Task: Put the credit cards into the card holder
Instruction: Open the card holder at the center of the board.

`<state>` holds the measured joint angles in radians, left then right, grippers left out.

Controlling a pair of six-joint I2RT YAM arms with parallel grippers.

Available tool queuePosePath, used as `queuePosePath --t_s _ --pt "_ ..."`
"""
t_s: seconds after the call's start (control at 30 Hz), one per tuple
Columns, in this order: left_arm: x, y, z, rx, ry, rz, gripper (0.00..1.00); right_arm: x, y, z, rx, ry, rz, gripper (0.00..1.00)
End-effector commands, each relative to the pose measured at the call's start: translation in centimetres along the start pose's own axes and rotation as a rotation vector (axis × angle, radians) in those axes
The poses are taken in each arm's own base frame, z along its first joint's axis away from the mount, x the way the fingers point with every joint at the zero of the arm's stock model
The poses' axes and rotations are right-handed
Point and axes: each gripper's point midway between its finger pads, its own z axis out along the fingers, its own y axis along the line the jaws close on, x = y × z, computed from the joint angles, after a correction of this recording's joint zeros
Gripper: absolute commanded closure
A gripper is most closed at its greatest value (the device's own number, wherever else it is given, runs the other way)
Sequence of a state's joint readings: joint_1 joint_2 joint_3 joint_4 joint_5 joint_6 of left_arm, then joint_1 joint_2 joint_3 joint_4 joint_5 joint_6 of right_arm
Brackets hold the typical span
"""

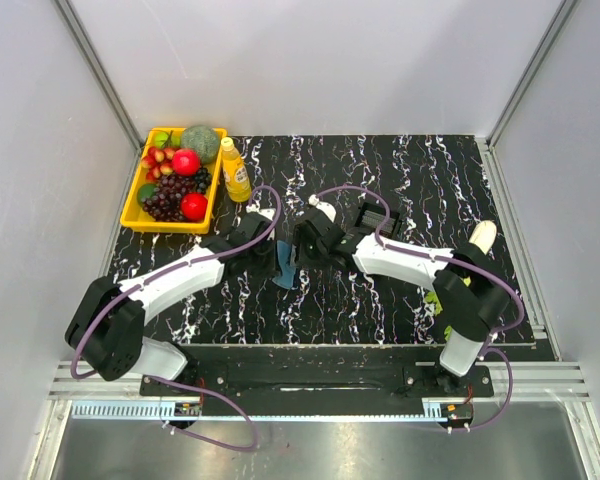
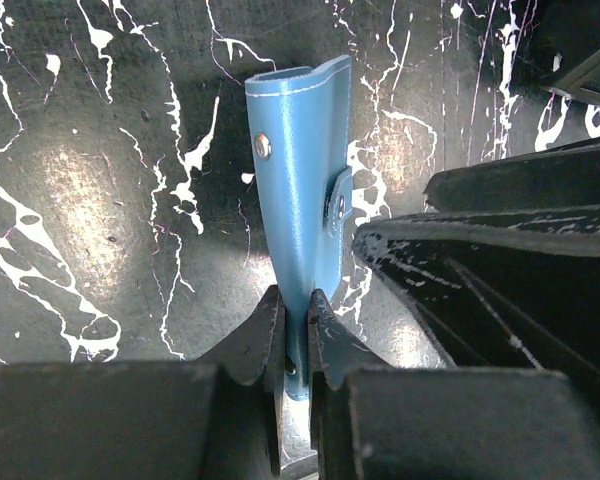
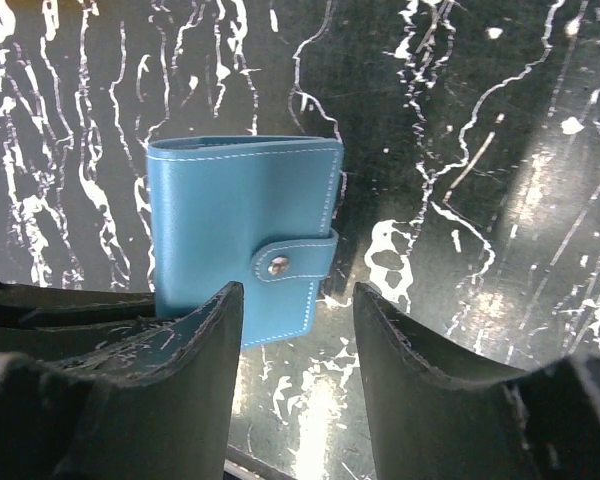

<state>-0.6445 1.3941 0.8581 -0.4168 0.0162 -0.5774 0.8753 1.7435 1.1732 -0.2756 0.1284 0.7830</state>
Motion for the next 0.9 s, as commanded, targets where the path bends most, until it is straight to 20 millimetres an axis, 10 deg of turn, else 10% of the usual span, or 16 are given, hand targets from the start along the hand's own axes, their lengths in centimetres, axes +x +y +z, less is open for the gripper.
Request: queuePosePath --t_s 0.0,0.37,0.87 --pt "-3.1 -1.8 -0.8 0.029 -0.097 -0.010 1.00 -0.8 3.0 -0.1 -0.110 -0.022 0.038 0.46" --pt "-3.1 -2.5 -0.6 0.041 -0.104 0.000 1.00 1.4 3.2 1.2 -0.105 0.044 0.042 0.52" --pt "-2.4 -3.9 -0.6 0.102 -0.072 0.042 1.00 -1.2 2.7 1.7 -0.041 -0.060 -0.044 0.59"
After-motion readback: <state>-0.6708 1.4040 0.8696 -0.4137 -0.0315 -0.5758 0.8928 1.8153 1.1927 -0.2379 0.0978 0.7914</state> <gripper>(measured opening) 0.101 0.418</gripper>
